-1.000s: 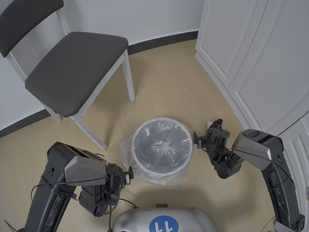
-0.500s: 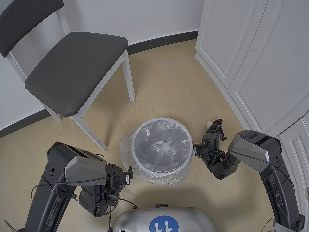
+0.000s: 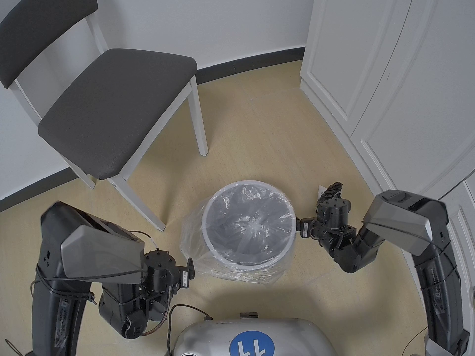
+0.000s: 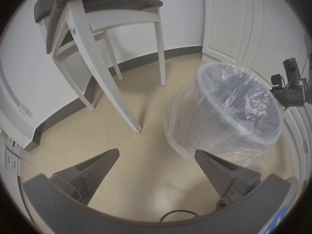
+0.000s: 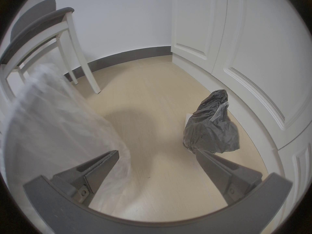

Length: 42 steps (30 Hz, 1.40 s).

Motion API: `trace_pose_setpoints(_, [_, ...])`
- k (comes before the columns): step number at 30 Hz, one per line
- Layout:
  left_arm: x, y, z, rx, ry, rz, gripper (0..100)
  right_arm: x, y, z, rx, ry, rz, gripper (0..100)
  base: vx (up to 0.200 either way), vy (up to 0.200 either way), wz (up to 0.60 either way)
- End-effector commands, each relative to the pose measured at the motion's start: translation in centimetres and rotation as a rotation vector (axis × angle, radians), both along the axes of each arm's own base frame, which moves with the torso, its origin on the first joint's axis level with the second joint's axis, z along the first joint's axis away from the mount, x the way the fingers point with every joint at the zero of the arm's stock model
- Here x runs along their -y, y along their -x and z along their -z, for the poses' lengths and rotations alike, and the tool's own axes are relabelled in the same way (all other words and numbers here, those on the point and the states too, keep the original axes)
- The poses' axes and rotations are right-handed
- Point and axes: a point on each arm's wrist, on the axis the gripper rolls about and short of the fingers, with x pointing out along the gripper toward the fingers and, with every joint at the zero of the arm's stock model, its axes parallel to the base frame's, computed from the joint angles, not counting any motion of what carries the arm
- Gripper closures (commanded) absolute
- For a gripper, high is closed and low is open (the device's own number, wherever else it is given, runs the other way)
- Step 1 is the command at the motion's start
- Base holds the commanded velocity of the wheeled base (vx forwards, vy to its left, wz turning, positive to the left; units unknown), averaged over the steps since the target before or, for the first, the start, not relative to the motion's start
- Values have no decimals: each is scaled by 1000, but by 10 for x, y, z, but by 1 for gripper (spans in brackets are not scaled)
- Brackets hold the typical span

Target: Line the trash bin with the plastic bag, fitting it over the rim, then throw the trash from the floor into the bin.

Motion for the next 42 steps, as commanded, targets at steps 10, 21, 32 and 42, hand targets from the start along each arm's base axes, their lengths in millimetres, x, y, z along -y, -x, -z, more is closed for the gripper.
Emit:
trace_pose_setpoints(10, [19, -14, -51, 176, 89, 41, 0, 63, 77, -132, 119, 6, -107, 0, 0, 0, 0])
trace_pose_setpoints(21, [14, -49, -14, 166, 76, -20, 0, 97, 87, -174, 232, -13, -52, 0, 0, 0, 0])
trace_pose_setpoints(32, [12, -51, -9, 155, 101, -14, 0, 103, 95, -187, 267, -17, -41, 0, 0, 0, 0])
trace_pose_setpoints(42, [32, -37, 4, 108, 183, 46, 0, 103, 91, -181, 250, -15, -41, 0, 0, 0, 0])
